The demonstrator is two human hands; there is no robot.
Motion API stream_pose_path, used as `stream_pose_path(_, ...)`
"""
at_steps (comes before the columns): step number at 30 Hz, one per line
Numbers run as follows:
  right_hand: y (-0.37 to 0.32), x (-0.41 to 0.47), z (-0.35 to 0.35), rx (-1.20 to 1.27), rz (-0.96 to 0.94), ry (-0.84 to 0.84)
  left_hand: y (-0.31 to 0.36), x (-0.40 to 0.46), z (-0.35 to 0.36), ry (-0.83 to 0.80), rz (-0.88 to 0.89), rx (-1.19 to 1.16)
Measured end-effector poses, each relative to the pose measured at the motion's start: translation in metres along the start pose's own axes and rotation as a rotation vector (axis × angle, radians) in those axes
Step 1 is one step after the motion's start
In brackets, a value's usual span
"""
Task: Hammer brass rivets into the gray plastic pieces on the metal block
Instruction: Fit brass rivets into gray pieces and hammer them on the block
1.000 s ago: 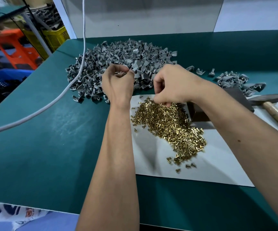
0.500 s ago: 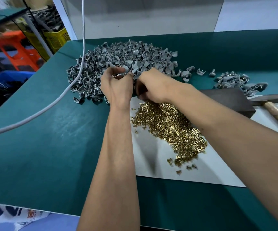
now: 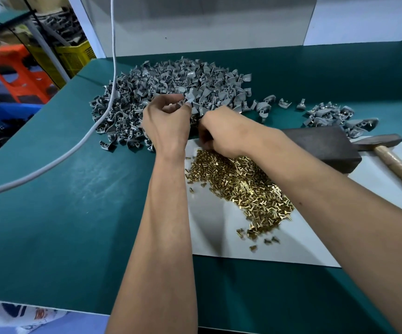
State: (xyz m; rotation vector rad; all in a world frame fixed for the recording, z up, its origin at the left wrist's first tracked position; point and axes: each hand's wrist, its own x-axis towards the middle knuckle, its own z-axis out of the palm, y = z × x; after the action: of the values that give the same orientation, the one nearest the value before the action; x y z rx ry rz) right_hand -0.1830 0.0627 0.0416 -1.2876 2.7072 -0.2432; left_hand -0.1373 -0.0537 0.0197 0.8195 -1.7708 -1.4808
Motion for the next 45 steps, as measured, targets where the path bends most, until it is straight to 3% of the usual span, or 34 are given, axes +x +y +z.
stream_pose_path(5, 0.000, -0.011, -0.006, 0.046, -0.046, -0.044, 0.006, -0.011, 0.004, -0.067, 0.025, -0.056)
stream_pose_path(12, 0.039, -0.064, -0.029, 0.501, 0.024, 0.463, 0.014, -0.029, 0.013, -0.295, 0.069, -0.362)
stream_pose_path(15, 0.064, -0.095, -0.026, 0.557, 0.053, 0.615, 0.019, -0.040, 0.021, -0.447, 0.049, -0.468)
stream_pose_path(20, 0.093, -0.133, -0.019, 0.606, 0.080, 0.745, 0.022, -0.065, 0.046, -0.655, -0.005, -0.519)
stream_pose_path(27, 0.093, -0.142, -0.005, 0.665, 0.031, 0.868, 0.019, -0.076, 0.052, -0.933, 0.065, -0.559)
stream_pose_path(32, 0.086, -0.140, -0.002, 0.653, 0.040, 0.969, 0.017, -0.077, 0.053, -0.970, 0.099, -0.511)
stream_pose_path(45, 0.084, -0.139, 0.001, 0.621, 0.061, 0.999, 0.014, -0.075, 0.055, -0.976, 0.099, -0.493)
